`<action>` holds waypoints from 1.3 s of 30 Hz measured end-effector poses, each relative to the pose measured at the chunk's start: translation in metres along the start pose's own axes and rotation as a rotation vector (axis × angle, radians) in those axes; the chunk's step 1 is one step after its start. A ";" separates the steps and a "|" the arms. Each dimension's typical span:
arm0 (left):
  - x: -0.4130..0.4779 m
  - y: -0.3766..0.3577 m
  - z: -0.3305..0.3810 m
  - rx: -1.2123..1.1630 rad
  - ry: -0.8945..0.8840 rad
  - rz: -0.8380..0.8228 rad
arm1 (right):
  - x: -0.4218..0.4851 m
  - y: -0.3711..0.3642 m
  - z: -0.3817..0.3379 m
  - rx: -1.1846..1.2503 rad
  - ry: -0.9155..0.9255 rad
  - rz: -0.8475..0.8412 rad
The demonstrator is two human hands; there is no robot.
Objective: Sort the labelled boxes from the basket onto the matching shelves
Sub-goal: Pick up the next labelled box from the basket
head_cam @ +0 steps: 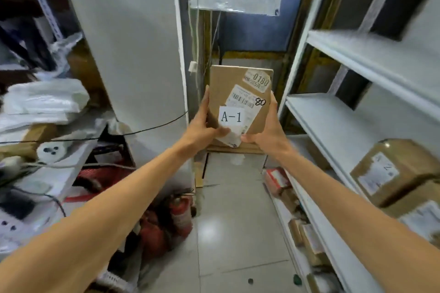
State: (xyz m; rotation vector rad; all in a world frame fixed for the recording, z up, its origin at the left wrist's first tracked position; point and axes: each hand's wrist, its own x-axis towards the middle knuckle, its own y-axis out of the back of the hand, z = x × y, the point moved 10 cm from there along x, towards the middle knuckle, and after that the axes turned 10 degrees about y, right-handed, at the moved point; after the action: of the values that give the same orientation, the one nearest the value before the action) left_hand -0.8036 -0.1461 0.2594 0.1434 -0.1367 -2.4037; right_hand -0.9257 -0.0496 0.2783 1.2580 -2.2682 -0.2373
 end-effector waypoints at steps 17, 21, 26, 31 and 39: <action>0.162 -0.249 0.127 -0.129 -0.211 -0.704 | 0.003 0.263 0.022 -0.344 -0.143 0.665; 0.167 -0.310 0.170 -0.128 -0.285 -0.921 | -0.018 0.314 0.004 -0.437 -0.192 0.847; 0.160 -0.376 0.203 -0.141 -0.292 -1.115 | -0.047 0.363 -0.018 -0.577 -0.282 1.004; 0.153 -0.429 0.231 -0.063 -0.427 -1.134 | -0.073 0.404 -0.030 -0.710 -0.295 1.131; 0.162 -0.494 0.248 0.048 -0.641 -0.995 | -0.101 0.453 -0.021 -0.749 -0.272 1.312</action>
State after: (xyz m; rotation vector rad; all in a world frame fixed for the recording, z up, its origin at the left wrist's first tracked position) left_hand -1.2841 0.1256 0.4258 -0.7082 -0.5133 -3.3459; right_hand -1.2042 0.2856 0.4381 -0.7009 -2.3487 -0.6581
